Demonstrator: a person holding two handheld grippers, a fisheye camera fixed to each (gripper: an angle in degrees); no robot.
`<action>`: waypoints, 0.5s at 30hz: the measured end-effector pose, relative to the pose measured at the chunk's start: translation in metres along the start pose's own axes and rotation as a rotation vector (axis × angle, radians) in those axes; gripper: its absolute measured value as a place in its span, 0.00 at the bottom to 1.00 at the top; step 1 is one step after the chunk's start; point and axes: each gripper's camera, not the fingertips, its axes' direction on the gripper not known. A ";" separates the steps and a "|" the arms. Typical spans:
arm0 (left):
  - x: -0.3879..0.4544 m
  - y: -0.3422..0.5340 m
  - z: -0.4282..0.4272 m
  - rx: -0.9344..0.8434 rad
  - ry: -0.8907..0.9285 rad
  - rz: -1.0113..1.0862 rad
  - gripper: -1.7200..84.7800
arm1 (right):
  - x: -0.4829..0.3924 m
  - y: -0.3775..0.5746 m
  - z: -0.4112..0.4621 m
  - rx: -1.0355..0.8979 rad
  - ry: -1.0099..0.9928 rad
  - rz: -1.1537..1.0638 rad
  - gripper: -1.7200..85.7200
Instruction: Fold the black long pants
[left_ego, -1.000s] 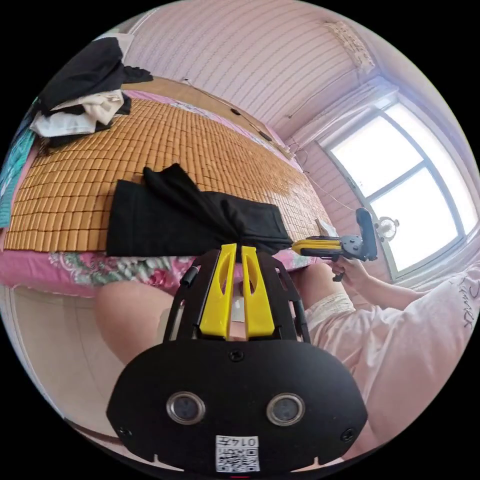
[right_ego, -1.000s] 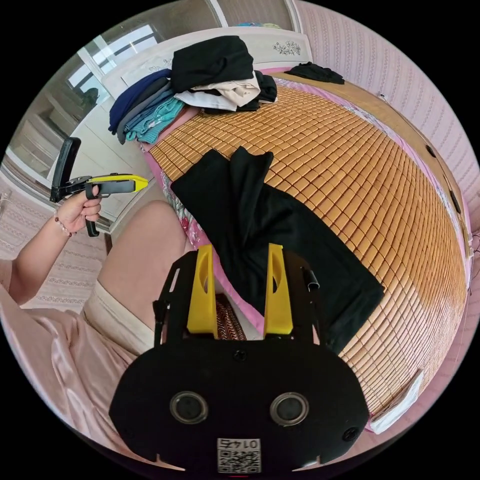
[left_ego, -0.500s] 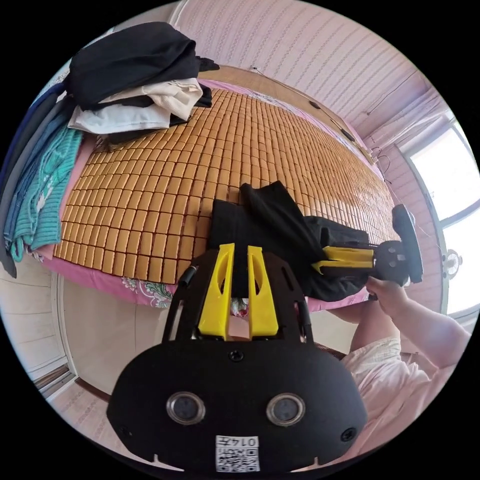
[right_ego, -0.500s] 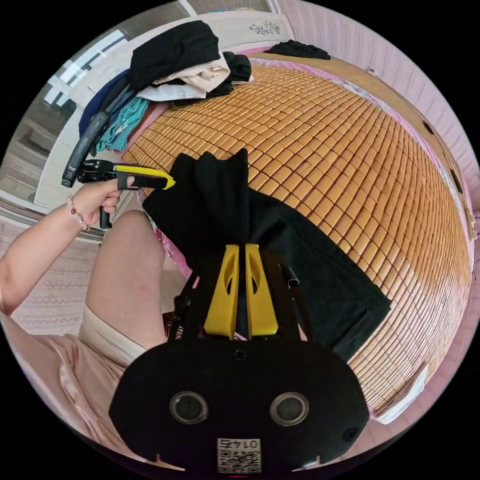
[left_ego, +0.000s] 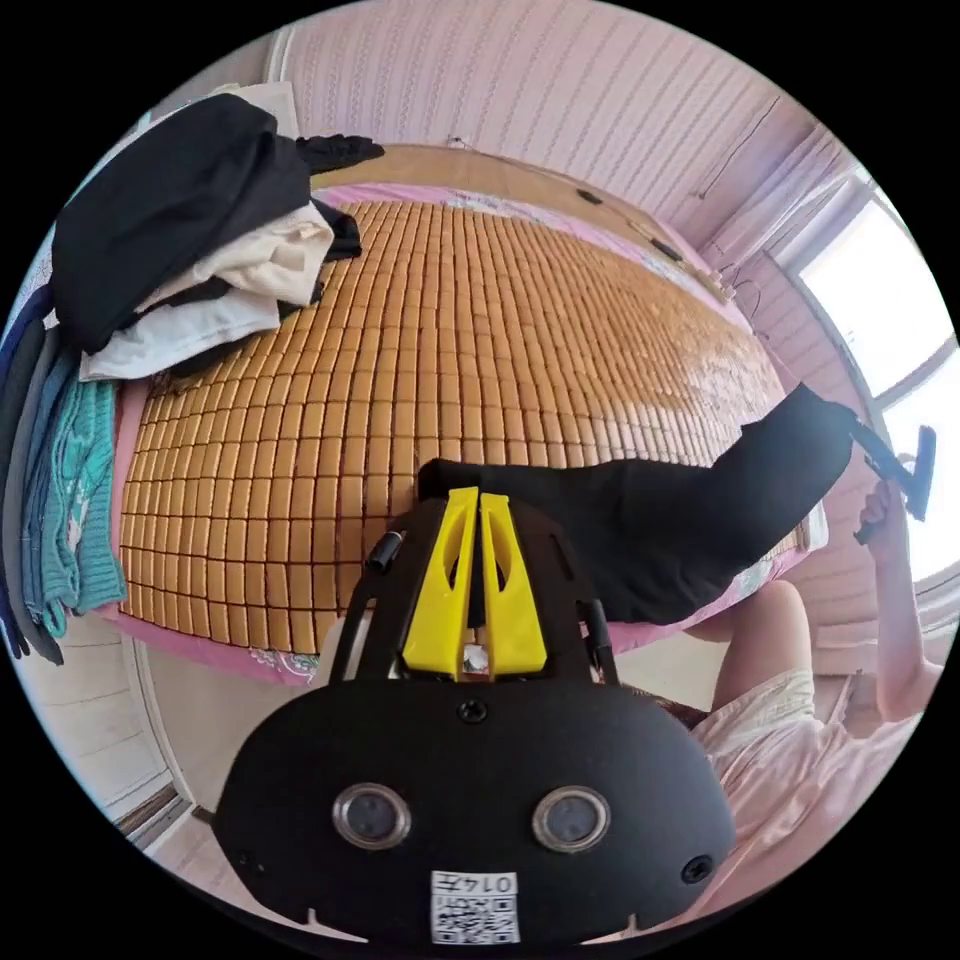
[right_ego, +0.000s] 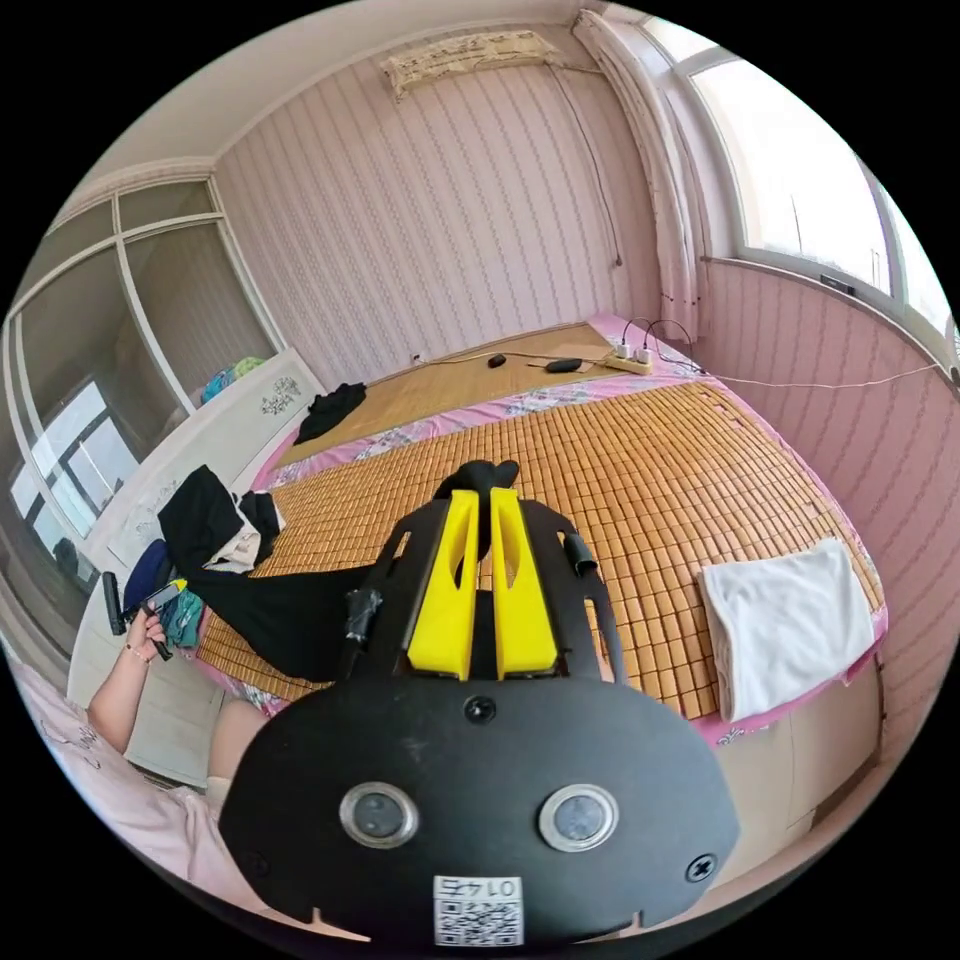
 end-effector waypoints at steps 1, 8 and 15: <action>-0.014 0.015 -0.004 -0.018 -0.047 -0.017 0.01 | 0.010 0.009 -0.002 -0.010 0.006 0.014 0.05; -0.096 0.125 0.043 -0.349 -0.239 -0.381 0.01 | 0.099 0.128 0.038 -0.385 0.129 0.310 0.09; -0.076 0.089 0.057 -0.324 -0.170 -0.272 0.01 | 0.058 0.078 0.069 -0.440 0.217 0.062 0.10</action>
